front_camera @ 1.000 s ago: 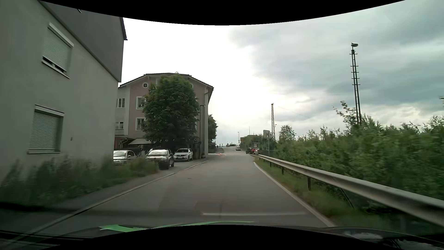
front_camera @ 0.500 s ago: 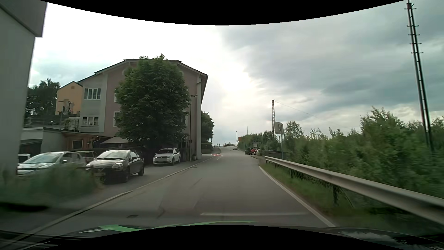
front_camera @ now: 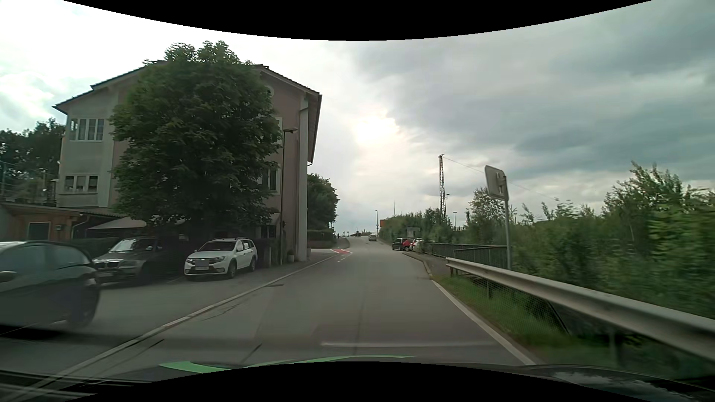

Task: Follow the waypoints while adhering to traffic rules and regulations

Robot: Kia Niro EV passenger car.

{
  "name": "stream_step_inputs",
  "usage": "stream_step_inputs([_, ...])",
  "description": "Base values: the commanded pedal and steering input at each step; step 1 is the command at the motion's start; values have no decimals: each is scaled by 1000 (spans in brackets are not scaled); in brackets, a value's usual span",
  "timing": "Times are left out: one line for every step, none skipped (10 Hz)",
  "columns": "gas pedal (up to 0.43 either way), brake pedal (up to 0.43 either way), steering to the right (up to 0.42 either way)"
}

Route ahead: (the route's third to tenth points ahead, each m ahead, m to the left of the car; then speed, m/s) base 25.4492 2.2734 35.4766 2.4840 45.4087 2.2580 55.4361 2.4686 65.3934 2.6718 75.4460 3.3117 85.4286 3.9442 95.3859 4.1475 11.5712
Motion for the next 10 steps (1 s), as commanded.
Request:
stream_step_inputs([87,0,10])
stream_step_inputs([87,0,10])
stream_step_inputs([87,0,10])
stream_step_inputs([87,0,10])
stream_step_inputs([87,0,10])
stream_step_inputs([87,0,10])
stream_step_inputs([87,0,9])
stream_step_inputs([87,0,8])
stream_step_inputs([87,0,8])
stream_step_inputs([87,0,6])
